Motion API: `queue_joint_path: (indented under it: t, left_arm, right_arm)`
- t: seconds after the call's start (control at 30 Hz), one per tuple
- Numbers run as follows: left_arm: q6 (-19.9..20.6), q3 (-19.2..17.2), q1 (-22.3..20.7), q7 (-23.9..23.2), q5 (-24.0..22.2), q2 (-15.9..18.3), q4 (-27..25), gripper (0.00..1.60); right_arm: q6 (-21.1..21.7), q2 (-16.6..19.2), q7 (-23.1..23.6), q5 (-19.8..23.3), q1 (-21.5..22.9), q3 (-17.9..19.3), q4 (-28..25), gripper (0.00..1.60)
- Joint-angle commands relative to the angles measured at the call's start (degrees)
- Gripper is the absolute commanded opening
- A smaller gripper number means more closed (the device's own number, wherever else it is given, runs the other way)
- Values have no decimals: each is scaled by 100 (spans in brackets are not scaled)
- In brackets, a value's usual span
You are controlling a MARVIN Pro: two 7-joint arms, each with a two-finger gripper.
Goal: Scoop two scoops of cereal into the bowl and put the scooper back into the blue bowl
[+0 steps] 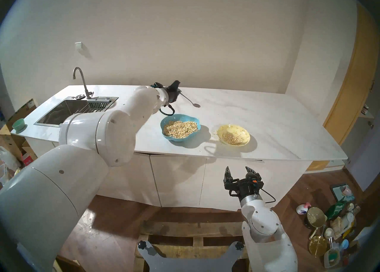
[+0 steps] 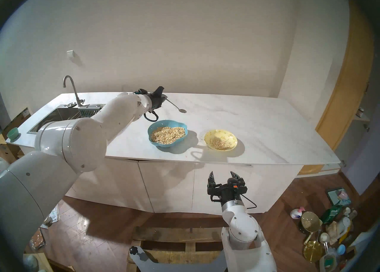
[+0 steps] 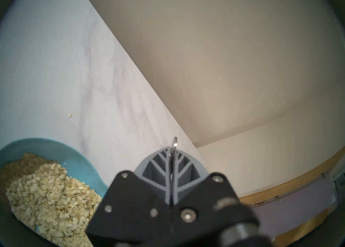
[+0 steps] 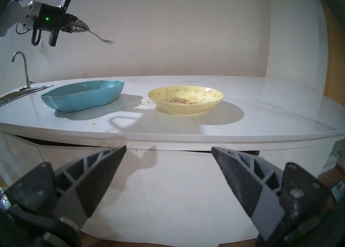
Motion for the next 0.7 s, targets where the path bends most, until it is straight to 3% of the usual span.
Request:
queue_joint_path:
  t: [0.0, 0.33, 0.67]
  left_arm:
    - [191, 57, -197, -351, 36, 95, -141, 0]
    - [465, 361, 106, -652, 227, 622, -24, 0]
    - [214, 516, 354, -726, 310, 625, -61, 0]
  right_arm:
    - [-33, -6, -3, 2, 34, -1, -143, 160]
    - [-32, -6, -4, 2, 32, -1, -146, 160]
    - [-29, -7, -4, 2, 28, -1, -152, 160]
